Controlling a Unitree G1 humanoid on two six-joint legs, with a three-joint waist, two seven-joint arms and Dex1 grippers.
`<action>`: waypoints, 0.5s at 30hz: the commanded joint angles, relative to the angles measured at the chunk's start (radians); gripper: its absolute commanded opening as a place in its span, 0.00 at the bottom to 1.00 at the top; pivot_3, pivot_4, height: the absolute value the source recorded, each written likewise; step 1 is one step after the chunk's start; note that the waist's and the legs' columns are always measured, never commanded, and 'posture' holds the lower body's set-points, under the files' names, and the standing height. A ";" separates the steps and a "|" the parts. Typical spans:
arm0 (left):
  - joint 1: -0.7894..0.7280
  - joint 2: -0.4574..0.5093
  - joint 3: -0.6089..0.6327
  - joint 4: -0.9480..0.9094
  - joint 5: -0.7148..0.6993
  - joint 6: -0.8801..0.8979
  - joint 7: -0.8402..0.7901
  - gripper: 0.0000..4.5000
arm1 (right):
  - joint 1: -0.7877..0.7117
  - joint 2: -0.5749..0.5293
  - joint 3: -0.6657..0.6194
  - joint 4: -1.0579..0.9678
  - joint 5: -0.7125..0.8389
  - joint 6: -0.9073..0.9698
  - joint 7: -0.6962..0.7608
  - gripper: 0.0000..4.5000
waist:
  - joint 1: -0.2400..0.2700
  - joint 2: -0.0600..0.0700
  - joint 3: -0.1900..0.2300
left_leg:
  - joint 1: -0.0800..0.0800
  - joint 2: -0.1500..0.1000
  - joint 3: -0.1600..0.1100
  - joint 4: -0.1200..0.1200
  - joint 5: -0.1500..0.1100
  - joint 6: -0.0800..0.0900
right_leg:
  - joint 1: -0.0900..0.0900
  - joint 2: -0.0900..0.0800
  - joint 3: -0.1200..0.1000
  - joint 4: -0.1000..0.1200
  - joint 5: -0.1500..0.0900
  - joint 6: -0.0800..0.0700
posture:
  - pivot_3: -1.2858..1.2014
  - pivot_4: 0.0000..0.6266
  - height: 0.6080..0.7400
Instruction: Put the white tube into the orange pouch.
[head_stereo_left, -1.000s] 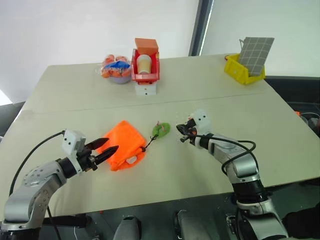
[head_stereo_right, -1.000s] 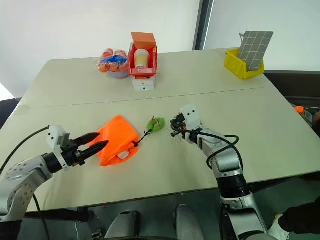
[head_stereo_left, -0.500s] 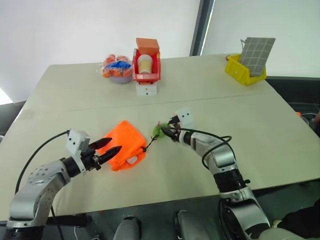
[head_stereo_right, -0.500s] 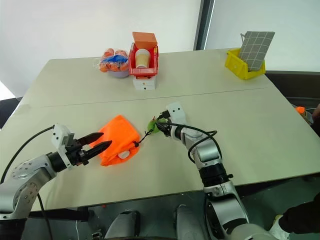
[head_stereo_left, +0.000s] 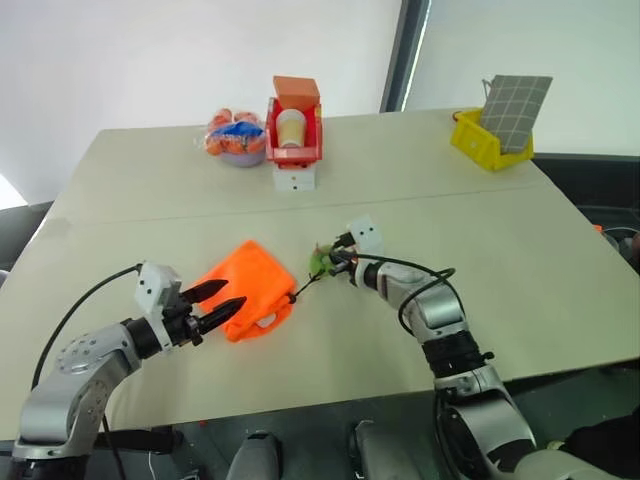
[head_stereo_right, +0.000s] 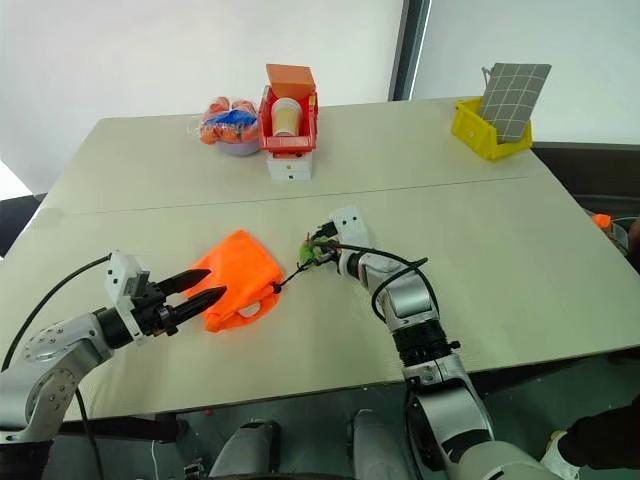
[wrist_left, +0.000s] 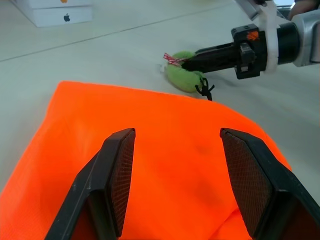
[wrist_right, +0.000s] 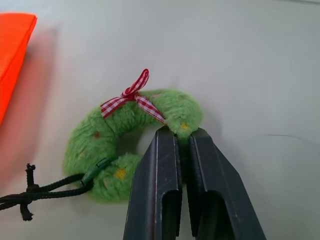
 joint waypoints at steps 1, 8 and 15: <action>-0.051 0.007 0.009 0.000 -0.023 0.007 -0.004 0.64 | 0.080 -0.032 -0.111 -0.205 0.092 -0.053 0.042 0.01 | 0.004 0.000 0.000 | -0.001 0.000 0.000 0.000 0.000 0.000 | 0.000 0.000 0.000 0.000 0.000 0.000 | 0.52 0.24 1.00; -0.155 0.033 -0.032 0.075 -0.057 0.071 -0.080 0.98 | 0.217 -0.056 -0.230 -0.462 0.297 -0.004 0.110 0.00 | -0.006 0.000 0.000 | 0.001 0.001 0.000 0.000 0.000 0.000 | 0.001 0.001 0.000 0.000 -0.002 0.004 | 0.52 0.24 1.00; -0.325 0.027 -0.164 0.190 -0.012 0.054 -0.207 0.98 | 0.220 -0.057 -0.229 -0.528 0.371 0.010 0.100 0.00 | -0.003 0.001 0.000 | 0.001 0.001 -0.001 0.001 0.000 0.000 | 0.001 0.002 0.000 0.000 -0.002 0.003 | 0.52 0.24 1.00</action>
